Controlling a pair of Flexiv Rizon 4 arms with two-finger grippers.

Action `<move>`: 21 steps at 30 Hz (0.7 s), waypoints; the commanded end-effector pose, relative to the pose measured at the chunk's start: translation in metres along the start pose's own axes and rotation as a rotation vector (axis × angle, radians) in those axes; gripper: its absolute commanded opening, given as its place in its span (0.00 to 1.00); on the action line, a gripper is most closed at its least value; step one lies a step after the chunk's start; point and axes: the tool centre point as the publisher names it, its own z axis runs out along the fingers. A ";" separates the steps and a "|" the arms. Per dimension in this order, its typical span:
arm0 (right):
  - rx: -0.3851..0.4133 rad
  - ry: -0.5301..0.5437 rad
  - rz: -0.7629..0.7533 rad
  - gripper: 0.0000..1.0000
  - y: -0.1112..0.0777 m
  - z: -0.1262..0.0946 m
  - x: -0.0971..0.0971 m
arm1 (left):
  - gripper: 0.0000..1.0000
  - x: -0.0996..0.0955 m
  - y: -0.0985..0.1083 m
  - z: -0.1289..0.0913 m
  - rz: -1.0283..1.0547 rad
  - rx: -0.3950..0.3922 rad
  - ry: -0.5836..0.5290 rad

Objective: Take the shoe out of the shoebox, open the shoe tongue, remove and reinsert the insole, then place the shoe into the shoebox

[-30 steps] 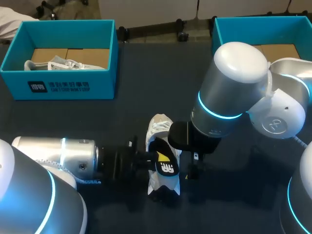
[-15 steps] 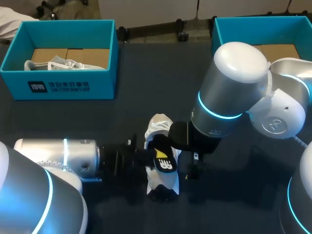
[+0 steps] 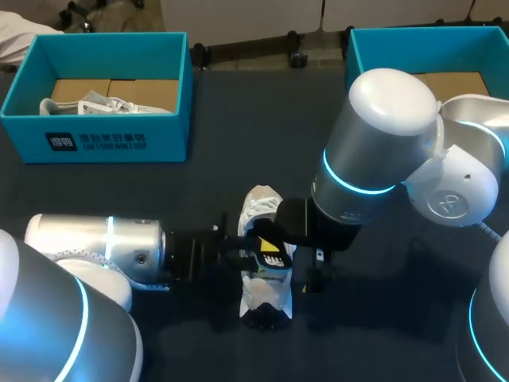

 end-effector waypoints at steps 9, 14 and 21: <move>0.000 -0.002 0.000 1.00 0.000 0.002 0.001 | 0.18 0.004 -0.024 -0.006 -0.022 0.024 0.053; 0.000 -0.002 0.000 1.00 0.000 0.002 0.001 | 0.00 0.009 -0.022 -0.003 0.004 0.032 0.055; 0.000 -0.002 0.000 1.00 0.000 0.002 0.001 | 0.00 0.013 -0.004 0.001 0.064 0.013 0.041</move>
